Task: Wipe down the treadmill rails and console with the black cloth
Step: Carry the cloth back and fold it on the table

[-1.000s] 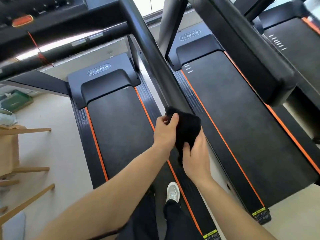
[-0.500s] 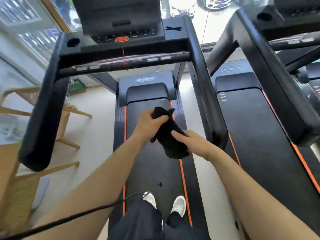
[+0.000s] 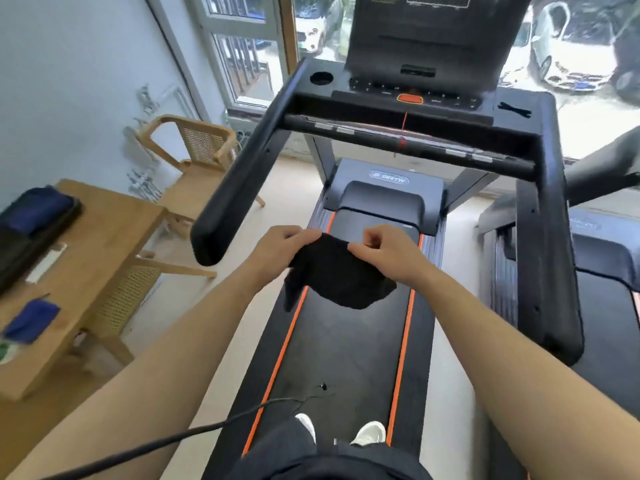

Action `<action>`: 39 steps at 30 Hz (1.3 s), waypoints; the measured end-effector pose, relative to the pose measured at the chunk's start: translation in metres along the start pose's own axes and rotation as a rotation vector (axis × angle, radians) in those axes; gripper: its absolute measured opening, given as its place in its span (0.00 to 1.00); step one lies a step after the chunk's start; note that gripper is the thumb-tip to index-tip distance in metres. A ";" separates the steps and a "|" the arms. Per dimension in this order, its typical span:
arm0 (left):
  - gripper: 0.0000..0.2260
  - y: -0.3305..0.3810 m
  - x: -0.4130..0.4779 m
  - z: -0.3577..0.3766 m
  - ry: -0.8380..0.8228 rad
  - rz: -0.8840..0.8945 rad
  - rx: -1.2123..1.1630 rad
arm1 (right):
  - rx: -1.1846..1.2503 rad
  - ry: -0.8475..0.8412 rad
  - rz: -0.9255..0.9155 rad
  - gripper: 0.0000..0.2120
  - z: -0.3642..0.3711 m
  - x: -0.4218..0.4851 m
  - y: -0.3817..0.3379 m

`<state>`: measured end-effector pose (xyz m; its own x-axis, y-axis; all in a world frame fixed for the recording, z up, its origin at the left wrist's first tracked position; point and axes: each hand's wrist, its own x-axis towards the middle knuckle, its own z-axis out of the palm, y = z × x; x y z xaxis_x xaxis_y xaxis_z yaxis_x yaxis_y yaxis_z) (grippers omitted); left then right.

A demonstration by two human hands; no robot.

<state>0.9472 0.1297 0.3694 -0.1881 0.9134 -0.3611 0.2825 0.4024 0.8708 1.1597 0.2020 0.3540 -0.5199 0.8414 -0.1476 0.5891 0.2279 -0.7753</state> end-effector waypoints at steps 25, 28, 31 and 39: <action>0.12 -0.266 -0.382 -0.130 0.615 -0.850 0.353 | -0.563 -1.152 -0.473 0.10 0.374 -0.077 -0.198; 0.12 -0.307 -0.446 -0.127 0.649 -0.993 0.393 | -0.637 -1.205 -0.606 0.11 0.431 -0.129 -0.218; 0.15 -0.362 -0.505 -0.122 0.646 -1.080 0.434 | -0.696 -1.210 -0.721 0.10 0.496 -0.180 -0.228; 0.11 -0.589 -0.647 -0.134 0.774 -1.052 0.436 | -0.687 -1.121 -0.897 0.11 0.736 -0.312 -0.193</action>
<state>0.7763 -0.7064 0.1344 -0.9254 -0.0397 -0.3770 -0.0749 0.9940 0.0793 0.7523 -0.4652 0.0977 -0.8262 -0.3821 -0.4140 -0.1522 0.8589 -0.4890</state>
